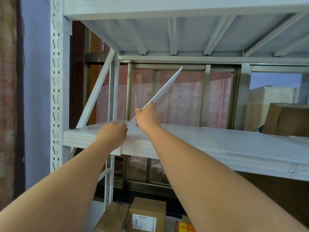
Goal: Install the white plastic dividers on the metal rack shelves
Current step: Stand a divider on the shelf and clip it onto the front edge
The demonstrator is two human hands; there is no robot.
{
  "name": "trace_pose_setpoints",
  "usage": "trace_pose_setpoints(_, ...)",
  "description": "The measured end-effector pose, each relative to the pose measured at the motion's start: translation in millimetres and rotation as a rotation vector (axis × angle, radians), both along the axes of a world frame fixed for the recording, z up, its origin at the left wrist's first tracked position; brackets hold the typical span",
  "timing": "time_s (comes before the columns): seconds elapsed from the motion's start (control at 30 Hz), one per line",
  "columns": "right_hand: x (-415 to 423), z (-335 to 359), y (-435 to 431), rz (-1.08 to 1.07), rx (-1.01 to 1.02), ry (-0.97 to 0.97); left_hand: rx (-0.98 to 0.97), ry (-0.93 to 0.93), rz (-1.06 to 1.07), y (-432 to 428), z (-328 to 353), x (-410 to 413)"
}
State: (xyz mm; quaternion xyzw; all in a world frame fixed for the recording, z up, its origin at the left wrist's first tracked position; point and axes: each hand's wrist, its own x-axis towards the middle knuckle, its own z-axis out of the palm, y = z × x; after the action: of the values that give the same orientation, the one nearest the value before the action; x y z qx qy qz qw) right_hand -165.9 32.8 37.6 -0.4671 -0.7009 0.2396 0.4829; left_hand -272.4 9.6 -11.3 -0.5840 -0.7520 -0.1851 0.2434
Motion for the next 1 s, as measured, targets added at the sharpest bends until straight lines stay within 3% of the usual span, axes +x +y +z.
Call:
trace_pose_setpoints(0.23, -14.5, -18.4, 0.7, 0.142, -0.058, -0.112, 0.024, 0.028, 0.099, 0.6, -6.4, 5.9)
trace_pose_setpoints(0.4, -25.7, -26.9, -1.5, 0.216, -0.030, -0.153, 0.125, 0.029, -0.009, -5.5, -12.4, -4.5)
trace_pose_setpoints(0.47, -29.4, -28.3, -2.8, 0.191, 0.002, -0.173, 0.137, -0.029, -0.093, -7.0, -12.9, -13.1)
trace_pose_setpoints(0.6, -38.2, -30.4, -0.9, 0.155, 0.067, -0.192, 0.009, -0.446, -0.264, -13.0, -12.3, -42.5)
trace_pose_setpoints(0.73, -43.2, -30.5, 7.8, 0.138, 0.022, -0.112, -0.096, -0.582, -0.332, -20.8, -8.9, -58.5)
trace_pose_setpoints(1.0, -52.2, -28.2, 17.2, 0.147, 0.168, -0.268, -0.051, -0.503, -0.336, -24.8, -11.5, -55.0)
